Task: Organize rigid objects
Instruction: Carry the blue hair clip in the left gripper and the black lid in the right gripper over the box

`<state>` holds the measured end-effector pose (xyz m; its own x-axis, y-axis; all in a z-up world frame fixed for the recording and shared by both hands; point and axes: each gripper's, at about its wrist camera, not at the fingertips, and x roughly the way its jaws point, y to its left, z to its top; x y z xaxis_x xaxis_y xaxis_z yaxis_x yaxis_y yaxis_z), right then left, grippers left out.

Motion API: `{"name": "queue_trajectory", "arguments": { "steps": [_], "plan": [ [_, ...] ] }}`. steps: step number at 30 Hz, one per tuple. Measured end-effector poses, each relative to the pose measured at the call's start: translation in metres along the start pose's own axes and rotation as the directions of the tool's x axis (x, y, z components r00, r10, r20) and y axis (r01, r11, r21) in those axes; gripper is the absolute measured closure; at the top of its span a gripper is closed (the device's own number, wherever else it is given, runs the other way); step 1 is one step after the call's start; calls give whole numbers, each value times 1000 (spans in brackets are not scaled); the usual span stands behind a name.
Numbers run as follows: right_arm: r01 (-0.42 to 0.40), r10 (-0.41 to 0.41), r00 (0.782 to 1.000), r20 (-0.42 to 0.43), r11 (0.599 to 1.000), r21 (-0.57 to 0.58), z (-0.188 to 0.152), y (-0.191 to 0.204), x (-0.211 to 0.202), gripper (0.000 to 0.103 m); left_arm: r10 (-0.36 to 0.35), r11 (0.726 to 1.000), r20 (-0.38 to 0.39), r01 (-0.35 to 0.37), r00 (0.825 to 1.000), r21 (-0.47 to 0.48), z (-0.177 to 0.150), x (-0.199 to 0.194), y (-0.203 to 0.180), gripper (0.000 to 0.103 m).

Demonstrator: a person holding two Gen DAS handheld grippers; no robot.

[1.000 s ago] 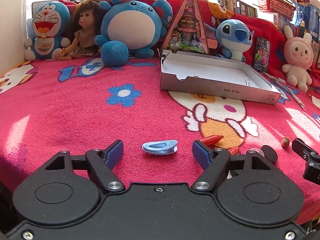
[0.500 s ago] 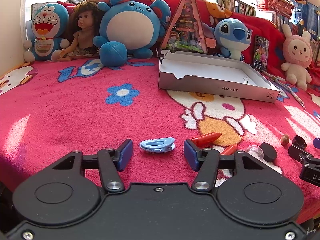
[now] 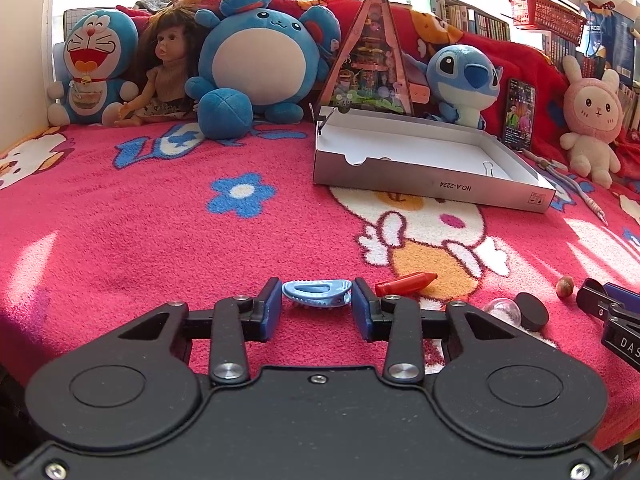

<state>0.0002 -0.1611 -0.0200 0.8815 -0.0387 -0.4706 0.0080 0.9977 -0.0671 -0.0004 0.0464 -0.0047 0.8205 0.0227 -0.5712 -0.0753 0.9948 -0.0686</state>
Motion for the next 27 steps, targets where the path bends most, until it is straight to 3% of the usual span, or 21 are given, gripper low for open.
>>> {"name": "queue_trajectory", "arguments": {
  "steps": [1,13,27],
  "plan": [
    [2,-2,1000,-3,1000,2,0,0,0,65,2,1000,3,-2,1000,1,0,0,0,67],
    [13,-13,1000,13,1000,-28,11,4,1,66,-1,1000,37,0,999,29,13,0,-3,67],
    [-2,3,999,37,999,-32,45,5,25,66,-86,995,55,84,995,48,58,23,-16,67]
  ]
}}
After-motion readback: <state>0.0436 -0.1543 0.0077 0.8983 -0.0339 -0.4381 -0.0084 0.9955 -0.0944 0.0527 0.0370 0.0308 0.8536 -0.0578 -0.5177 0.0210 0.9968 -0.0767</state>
